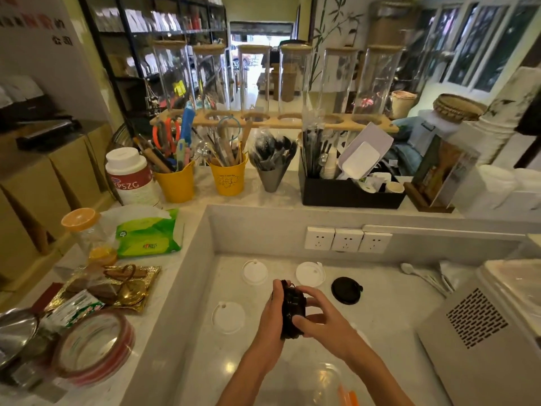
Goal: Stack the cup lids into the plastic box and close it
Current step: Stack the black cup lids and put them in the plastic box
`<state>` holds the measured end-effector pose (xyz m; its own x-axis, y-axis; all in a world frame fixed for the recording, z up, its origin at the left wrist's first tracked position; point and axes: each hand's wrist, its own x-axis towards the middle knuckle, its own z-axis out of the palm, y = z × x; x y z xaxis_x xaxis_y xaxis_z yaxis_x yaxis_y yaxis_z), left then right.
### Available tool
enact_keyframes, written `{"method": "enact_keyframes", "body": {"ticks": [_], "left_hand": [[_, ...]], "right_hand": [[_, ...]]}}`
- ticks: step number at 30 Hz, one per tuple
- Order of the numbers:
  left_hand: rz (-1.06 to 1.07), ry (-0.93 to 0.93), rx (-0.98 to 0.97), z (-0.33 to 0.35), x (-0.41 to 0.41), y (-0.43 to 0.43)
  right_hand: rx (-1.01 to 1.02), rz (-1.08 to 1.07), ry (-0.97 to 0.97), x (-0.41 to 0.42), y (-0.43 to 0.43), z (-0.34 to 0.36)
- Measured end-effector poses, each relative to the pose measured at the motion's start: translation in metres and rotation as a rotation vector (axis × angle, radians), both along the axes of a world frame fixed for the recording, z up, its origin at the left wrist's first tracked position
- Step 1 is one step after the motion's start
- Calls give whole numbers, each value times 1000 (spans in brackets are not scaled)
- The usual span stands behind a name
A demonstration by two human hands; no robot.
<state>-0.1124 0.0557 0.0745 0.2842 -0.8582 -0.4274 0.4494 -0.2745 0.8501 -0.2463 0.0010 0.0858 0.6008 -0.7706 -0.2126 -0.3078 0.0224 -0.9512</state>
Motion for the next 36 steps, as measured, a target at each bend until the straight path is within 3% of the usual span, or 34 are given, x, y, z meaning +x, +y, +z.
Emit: {"method": "enact_keyframes", "body": {"ticks": [9, 15, 18, 21, 23, 24, 26, 29, 32, 36], "left_hand": [[-60, 52, -3, 0, -14, -8], [-109, 259, 22, -10, -5, -21], [-139, 304, 14, -20, -1, -31], [-124, 326, 16, -28, 4, -43], [-79, 343, 28, -35, 7, -51], [-55, 358, 31, -38, 9, -55], [-16, 380, 47, -43, 13, -60], [34, 397, 82, -53, 19, -63], [57, 405, 85, -58, 23, -64], [75, 407, 91, -61, 25, -61]], "right_hand": [[-187, -46, -14, -16, 8, -4], [-563, 200, 280, -24, -8, 1], [-497, 242, 303, -23, -22, 0], [-172, 287, 189, -24, -51, 1], [-47, 125, 147, -26, -82, -7], [-71, -16, 204, -27, -102, -16], [-116, -275, 502, -32, -143, -41], [44, -373, 881, -38, -177, -84], [60, -364, 944, -32, -185, -118], [-108, -399, 1025, -25, -176, -142]]}}
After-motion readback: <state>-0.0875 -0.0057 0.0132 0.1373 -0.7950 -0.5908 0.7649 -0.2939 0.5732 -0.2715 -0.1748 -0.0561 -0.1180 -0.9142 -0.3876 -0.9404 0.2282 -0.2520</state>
